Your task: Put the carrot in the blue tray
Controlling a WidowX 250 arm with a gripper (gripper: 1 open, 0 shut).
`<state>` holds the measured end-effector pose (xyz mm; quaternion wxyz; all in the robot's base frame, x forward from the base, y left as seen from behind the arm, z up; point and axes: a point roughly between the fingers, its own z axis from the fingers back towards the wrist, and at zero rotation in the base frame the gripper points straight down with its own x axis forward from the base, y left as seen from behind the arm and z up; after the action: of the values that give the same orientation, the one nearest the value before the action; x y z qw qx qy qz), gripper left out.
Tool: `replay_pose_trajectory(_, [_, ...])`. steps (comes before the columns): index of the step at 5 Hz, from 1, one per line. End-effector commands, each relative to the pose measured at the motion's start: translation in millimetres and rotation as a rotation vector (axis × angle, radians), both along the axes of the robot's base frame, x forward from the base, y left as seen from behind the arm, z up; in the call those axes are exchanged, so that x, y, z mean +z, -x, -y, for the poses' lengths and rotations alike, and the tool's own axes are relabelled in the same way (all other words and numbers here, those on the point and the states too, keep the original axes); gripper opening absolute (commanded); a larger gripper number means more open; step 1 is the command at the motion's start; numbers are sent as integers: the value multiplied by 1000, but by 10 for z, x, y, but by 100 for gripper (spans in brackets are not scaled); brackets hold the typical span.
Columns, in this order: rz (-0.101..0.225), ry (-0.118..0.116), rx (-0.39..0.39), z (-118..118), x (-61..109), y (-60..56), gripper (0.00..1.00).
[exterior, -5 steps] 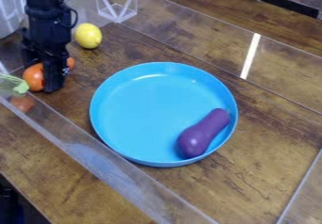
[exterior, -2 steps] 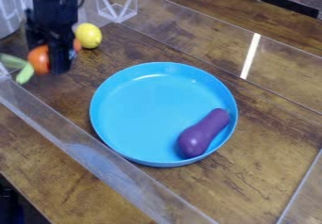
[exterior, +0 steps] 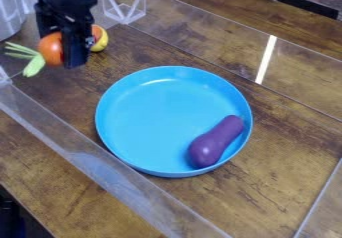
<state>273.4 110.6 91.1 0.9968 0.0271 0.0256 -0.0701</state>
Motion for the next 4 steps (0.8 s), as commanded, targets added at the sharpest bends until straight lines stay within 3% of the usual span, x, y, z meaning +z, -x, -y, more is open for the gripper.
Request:
replay_pose_trajectory(1, [89, -16, -74, 263, 282, -32, 0])
replay_pose_trajectory(2, [102, 1, -129, 482, 312, -16, 0])
replay_pose_trajectory(4, [116, 8, -206, 840, 348, -23, 0])
